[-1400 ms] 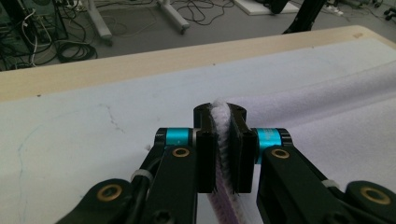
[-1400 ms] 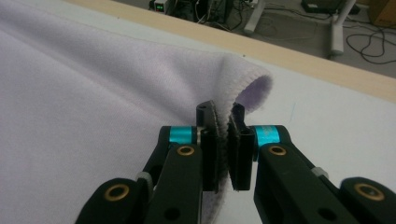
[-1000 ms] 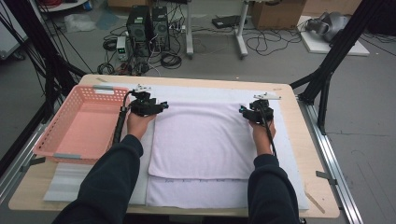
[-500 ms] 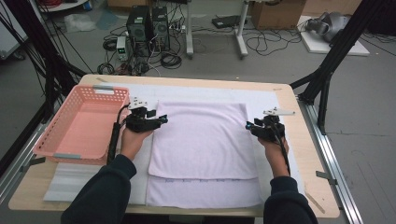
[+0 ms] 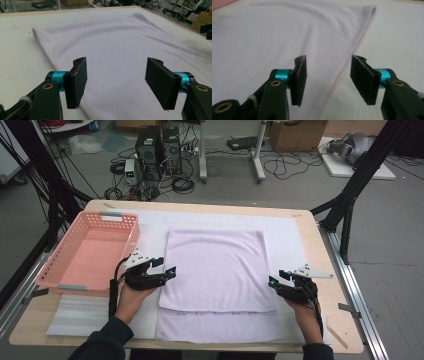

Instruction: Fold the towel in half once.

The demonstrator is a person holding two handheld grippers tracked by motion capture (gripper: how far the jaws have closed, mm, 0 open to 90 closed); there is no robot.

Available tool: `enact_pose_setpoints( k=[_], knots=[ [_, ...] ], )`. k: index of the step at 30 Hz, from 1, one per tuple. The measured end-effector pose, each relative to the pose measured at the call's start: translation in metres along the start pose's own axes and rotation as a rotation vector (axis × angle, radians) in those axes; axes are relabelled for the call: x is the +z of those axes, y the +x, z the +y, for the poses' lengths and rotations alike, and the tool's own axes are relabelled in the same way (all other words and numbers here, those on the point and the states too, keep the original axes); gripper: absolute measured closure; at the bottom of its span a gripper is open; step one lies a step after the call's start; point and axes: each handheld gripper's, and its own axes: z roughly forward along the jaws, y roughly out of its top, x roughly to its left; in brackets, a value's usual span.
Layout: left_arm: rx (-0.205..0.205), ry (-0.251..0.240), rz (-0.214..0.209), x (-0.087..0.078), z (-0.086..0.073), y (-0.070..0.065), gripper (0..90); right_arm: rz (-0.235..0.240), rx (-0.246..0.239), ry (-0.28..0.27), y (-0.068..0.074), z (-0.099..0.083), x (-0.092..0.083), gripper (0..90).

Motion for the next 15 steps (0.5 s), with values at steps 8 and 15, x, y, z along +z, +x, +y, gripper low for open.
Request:
enact_pose_setpoints(
  k=[8, 15],
  knots=[
    [0.016, 0.026, 0.001, -0.021, -0.016, -0.017, 36.0, -0.029, 0.005, 0.014, 0.010, -0.019, -0.027, 47.9],
    [0.036, 0.096, 0.001, -0.030, -0.036, -0.033, 45.1, -0.007, -0.004, 0.038, 0.019, -0.038, -0.040, 56.2]
  ],
)
